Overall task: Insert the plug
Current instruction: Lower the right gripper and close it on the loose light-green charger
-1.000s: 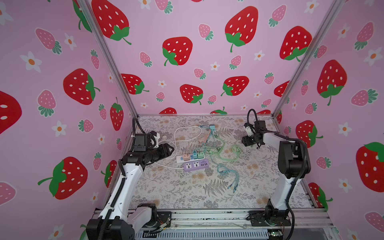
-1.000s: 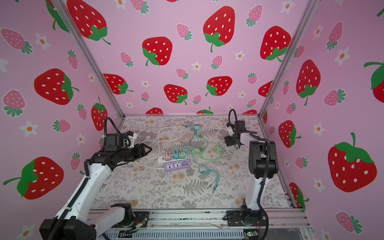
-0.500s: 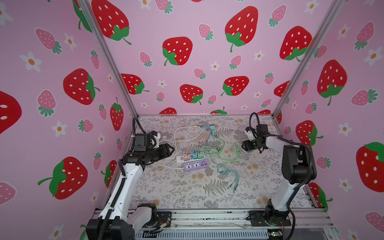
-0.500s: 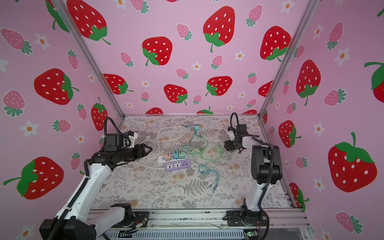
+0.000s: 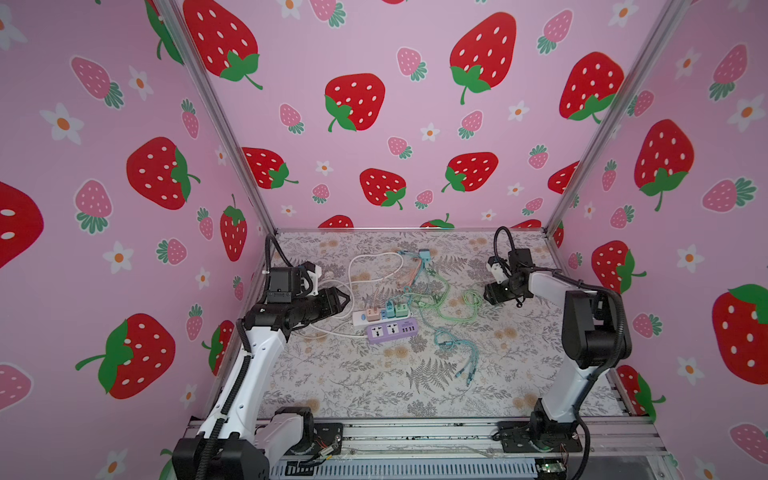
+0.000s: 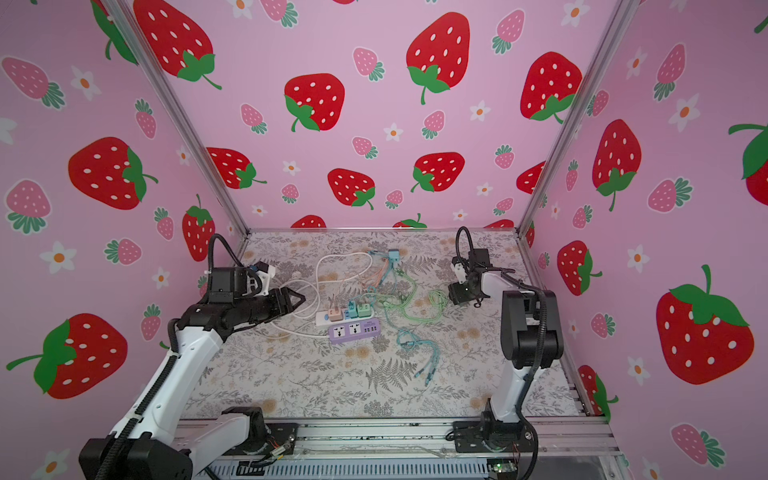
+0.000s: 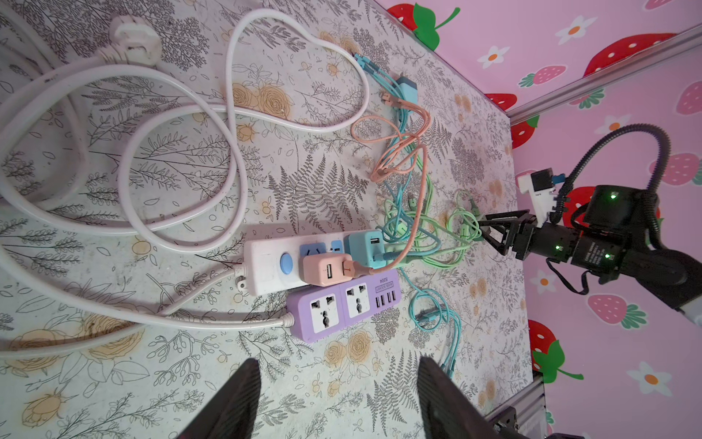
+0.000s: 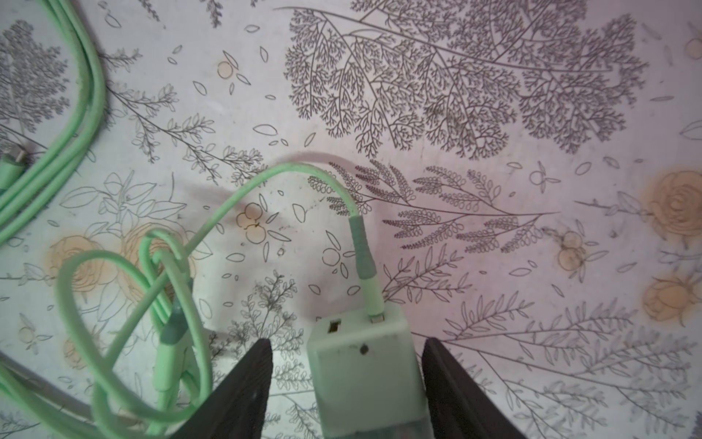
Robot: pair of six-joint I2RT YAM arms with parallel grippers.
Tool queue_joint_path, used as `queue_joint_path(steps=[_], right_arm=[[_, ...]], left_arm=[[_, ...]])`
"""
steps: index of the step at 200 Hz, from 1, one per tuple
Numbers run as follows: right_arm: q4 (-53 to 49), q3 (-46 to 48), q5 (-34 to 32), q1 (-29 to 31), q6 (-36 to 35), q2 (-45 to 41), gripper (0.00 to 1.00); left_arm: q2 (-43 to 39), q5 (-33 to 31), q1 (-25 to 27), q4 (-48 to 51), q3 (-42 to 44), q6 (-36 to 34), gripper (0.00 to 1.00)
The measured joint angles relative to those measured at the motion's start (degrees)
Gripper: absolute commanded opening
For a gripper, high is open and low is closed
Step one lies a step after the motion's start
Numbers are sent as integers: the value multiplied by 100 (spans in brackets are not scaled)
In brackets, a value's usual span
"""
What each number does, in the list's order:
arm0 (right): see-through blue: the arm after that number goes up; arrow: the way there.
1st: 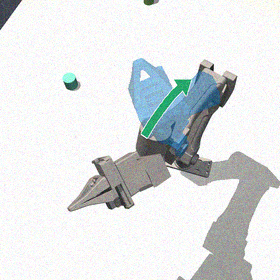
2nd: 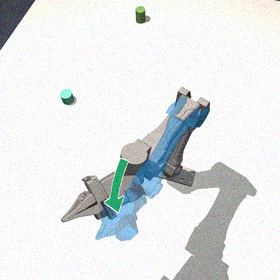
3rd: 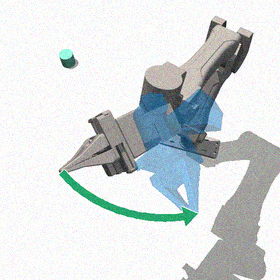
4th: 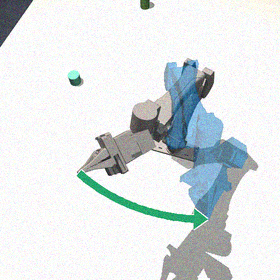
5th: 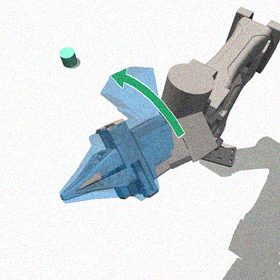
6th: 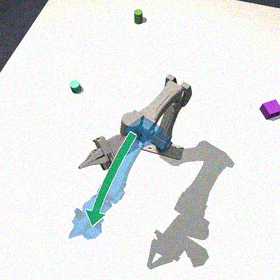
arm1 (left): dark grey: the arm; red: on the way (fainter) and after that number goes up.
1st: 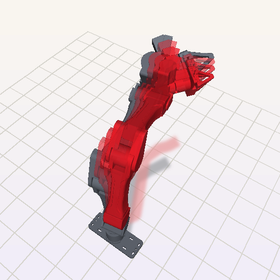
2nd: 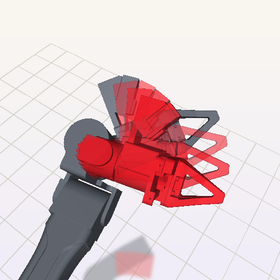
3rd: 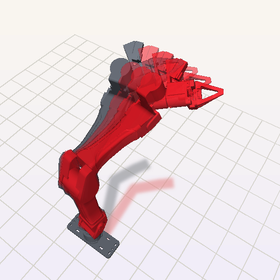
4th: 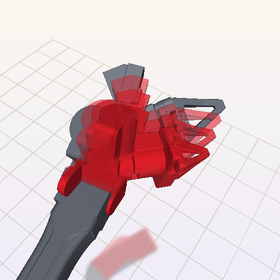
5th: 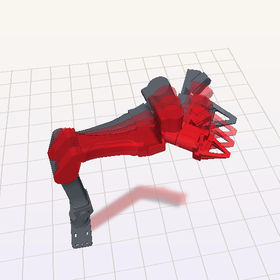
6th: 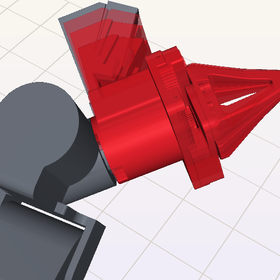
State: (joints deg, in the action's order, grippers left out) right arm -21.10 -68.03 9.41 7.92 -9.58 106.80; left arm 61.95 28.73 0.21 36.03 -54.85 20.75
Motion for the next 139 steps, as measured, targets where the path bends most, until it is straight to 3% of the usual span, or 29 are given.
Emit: queue_joint_path(steps=[77,99,139], right_arm=[[-125,-138,-144,57,-59,190,52],[-146,-221,-149,72,-26,258,45],[-127,-210,85,81,109,238,41]], left_arm=[[2,48,0,2,-4,-2,68],[17,146,0,-4,-4,0,68],[57,299,168,-133,-4,7,68]])
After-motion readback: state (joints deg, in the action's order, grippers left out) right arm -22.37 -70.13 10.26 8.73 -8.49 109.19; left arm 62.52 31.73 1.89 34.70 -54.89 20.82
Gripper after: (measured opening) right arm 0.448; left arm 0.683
